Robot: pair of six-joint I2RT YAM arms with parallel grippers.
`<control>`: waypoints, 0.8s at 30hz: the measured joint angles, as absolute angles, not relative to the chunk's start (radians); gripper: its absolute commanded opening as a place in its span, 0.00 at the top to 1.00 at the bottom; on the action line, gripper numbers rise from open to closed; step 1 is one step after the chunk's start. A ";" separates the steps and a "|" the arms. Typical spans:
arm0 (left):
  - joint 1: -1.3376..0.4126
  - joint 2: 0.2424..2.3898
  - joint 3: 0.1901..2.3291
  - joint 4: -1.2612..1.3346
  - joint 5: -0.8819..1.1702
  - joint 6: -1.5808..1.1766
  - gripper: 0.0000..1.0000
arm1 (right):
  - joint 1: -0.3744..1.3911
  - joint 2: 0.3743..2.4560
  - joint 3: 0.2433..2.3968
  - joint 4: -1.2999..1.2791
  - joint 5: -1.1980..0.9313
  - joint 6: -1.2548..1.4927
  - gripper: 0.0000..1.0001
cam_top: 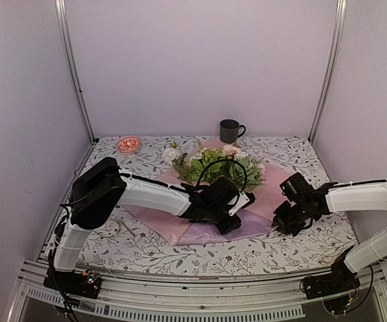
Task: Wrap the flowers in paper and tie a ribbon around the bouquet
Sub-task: Pick up the one-fourth-folded wrapping paper from the center of the board.
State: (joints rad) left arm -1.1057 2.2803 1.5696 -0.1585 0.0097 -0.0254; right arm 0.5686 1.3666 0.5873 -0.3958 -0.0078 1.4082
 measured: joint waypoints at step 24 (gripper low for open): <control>-1.041 2.281 1.525 -0.041 0.195 -0.058 0.57 | 1.073 1.367 0.843 -0.337 0.548 0.779 1.00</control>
